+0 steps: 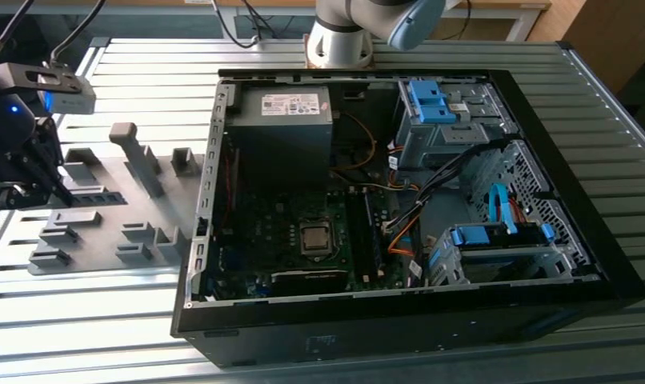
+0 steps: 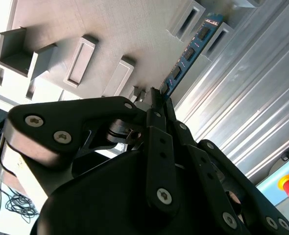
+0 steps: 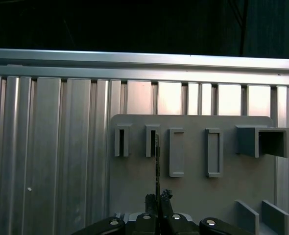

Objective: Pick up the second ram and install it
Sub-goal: 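Pick up the second ram and move it above second insertion slot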

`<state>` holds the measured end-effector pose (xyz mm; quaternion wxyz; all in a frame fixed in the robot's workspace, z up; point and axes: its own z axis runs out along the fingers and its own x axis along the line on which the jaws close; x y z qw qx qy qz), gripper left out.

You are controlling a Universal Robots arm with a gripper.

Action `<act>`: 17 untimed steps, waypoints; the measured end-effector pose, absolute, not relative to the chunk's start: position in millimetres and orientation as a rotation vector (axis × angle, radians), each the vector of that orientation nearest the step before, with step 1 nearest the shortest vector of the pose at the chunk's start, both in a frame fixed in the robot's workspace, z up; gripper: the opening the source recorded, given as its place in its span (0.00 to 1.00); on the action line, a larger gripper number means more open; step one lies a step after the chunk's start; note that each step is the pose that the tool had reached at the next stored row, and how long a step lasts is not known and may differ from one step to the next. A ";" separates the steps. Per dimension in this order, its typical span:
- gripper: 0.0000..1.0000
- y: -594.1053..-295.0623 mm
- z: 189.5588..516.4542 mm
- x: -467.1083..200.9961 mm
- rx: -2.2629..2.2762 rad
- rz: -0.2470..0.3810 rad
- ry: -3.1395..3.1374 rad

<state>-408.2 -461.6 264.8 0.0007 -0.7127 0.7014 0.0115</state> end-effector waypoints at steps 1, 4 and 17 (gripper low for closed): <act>0.14 -461.6 265.0 -408.2 -2.238 0.036 2.202; 0.14 -461.6 265.6 -408.2 -2.238 0.036 2.202; 0.14 -461.6 269.0 -408.2 -2.238 0.036 2.203</act>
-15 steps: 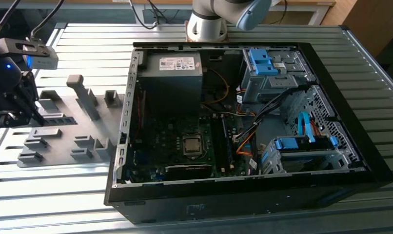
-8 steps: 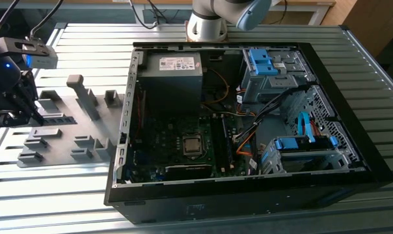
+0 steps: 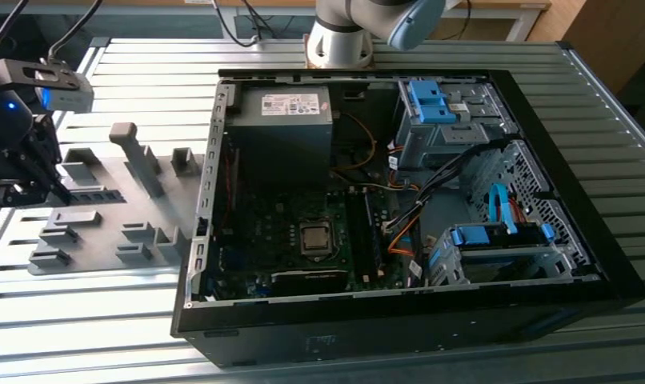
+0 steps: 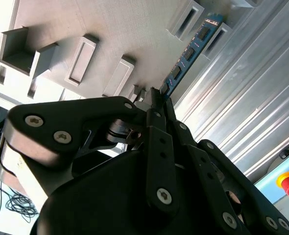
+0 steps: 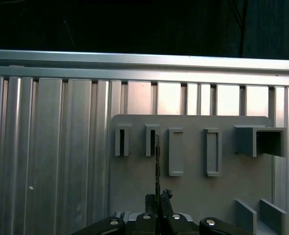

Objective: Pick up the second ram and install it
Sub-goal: 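Pick up the second ram and move it above second insertion slot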

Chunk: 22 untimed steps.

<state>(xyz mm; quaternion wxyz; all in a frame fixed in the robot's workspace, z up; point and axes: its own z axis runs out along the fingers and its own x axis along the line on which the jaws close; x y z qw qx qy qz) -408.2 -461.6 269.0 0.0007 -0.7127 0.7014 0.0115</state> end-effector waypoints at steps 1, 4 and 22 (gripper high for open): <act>0.14 -461.6 269.2 -408.2 -2.238 0.036 2.202; 0.14 -461.6 270.1 -408.2 -2.238 0.036 2.203; 0.14 -461.6 275.0 -408.2 -2.238 0.036 2.202</act>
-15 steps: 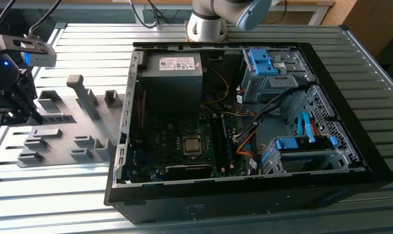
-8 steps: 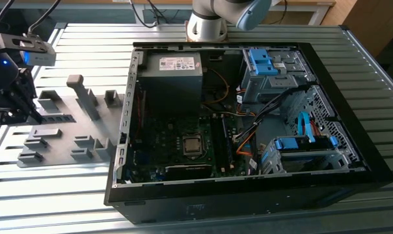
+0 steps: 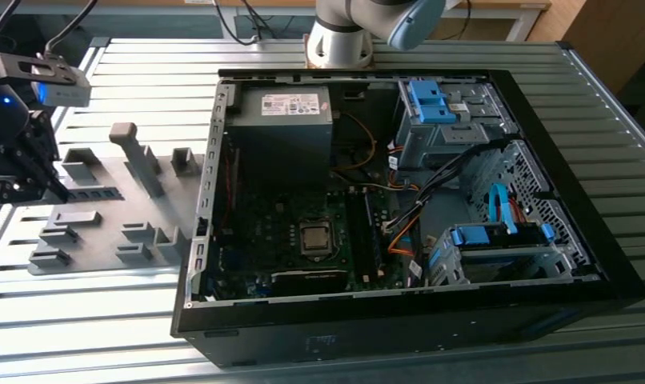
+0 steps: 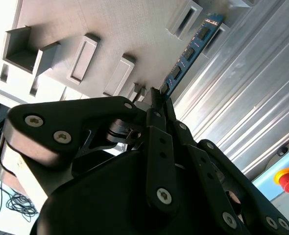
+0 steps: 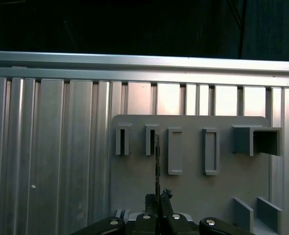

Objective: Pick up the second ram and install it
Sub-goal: 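Pick up the second ram and move it above second insertion slot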

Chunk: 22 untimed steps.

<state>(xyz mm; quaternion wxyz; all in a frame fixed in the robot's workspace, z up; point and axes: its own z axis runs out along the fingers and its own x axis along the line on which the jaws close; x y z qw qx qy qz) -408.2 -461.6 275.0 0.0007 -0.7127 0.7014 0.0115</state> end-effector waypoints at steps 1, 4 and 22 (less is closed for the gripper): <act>0.14 -461.6 275.3 -408.2 -2.238 0.036 2.203; 0.14 -461.6 276.0 -408.2 -2.238 0.036 2.203; 0.14 -461.6 286.2 -408.2 -2.238 0.036 2.202</act>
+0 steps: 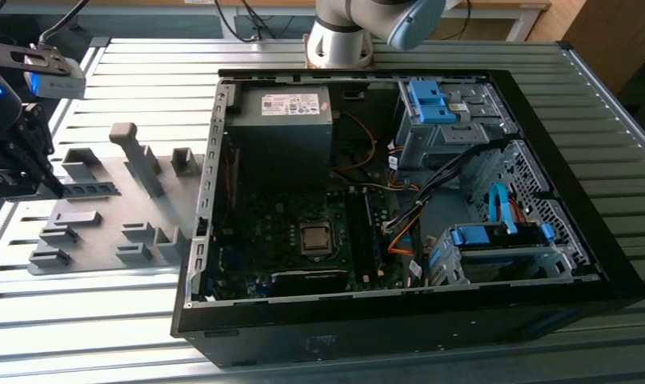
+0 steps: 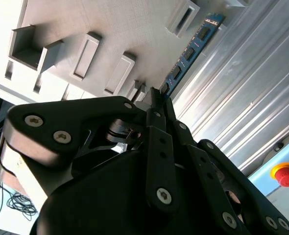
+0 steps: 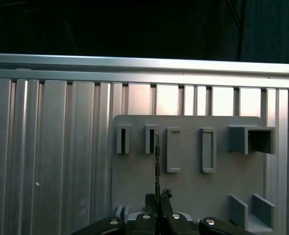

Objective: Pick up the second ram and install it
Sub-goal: 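Pick up the second ram and move it above second insertion slot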

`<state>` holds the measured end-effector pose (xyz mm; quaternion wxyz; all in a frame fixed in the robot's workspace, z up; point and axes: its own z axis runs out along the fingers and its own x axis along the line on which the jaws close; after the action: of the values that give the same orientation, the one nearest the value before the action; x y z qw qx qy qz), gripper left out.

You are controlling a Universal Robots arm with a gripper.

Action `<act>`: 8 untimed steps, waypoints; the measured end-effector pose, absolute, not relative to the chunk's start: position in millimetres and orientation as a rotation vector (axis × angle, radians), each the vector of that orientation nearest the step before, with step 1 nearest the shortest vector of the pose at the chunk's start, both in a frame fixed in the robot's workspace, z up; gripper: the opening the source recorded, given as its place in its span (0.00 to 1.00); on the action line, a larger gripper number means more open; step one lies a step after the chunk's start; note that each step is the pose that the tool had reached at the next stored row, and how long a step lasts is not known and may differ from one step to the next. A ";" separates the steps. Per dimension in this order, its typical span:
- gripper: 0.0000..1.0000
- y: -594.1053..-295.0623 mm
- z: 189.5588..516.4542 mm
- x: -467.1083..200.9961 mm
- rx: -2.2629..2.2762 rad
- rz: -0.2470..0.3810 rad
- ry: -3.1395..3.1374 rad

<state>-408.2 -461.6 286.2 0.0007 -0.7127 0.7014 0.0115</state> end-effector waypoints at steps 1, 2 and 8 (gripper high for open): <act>0.14 -461.6 286.9 -408.2 -2.238 0.036 2.202; 0.14 -461.6 287.5 -408.2 -2.238 0.036 2.202; 0.14 -461.6 292.0 -408.2 -2.238 0.036 2.203</act>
<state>-408.2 -461.6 292.0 0.0007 -0.7127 0.7014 0.0115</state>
